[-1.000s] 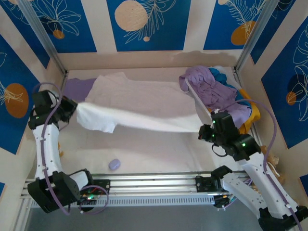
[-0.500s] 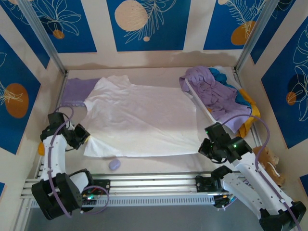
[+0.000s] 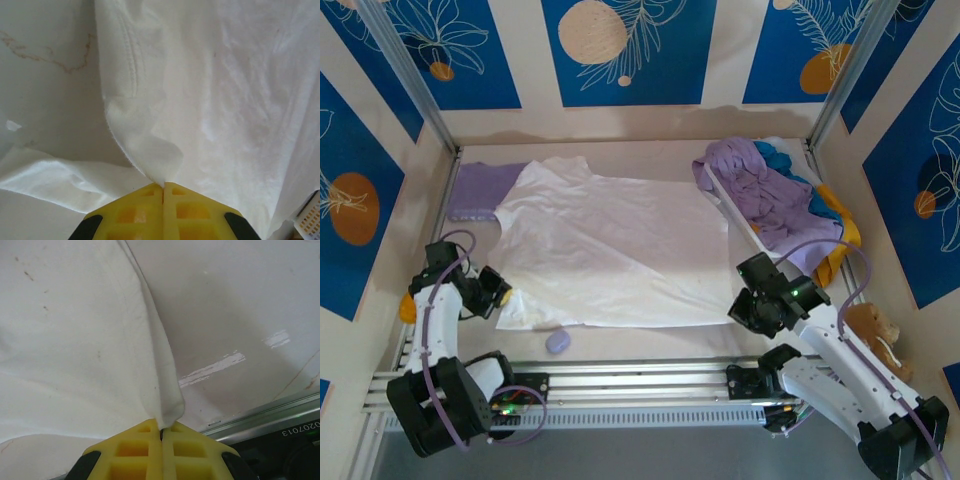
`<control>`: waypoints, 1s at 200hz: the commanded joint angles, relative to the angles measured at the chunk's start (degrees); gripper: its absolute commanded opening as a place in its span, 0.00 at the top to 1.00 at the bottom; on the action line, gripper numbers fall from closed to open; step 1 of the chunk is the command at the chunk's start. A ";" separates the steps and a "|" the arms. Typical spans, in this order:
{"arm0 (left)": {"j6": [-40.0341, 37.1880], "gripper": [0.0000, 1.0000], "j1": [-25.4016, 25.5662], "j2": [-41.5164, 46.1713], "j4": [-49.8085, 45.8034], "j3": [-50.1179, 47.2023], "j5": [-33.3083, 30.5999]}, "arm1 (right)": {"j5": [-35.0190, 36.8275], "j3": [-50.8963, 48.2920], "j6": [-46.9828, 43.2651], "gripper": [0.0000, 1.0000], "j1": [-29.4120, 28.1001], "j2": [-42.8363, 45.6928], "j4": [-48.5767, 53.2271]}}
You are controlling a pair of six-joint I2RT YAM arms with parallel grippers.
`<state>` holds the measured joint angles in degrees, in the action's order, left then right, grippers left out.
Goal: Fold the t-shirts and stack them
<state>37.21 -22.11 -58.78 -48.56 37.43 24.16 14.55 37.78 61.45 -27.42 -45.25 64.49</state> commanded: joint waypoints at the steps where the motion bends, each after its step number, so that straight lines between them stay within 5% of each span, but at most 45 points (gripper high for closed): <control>1: 0.75 1.00 -0.48 0.41 -1.92 0.26 -0.52 | -1.82 -2.03 1.22 1.00 -0.62 -1.67 -0.25; 26: -2.45 1.00 -0.57 0.09 -4.63 4.49 -2.34 | -9.92 -4.76 0.35 1.00 -0.30 -6.45 -4.65; 106: -1.77 1.00 -0.83 0.02 -0.90 0.82 -3.78 | -5.72 -1.39 -1.01 1.00 0.03 -12.77 -7.24; 200: -3.03 1.00 -2.86 -11.17 3.38 9.33 -0.61 | -8.86 2.94 -8.81 1.00 10.63 -17.28 -12.09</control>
<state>35.42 -23.09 -67.48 -46.63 41.98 22.41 8.29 38.92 55.61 -18.70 -60.45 54.46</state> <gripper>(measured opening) 0.056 0.061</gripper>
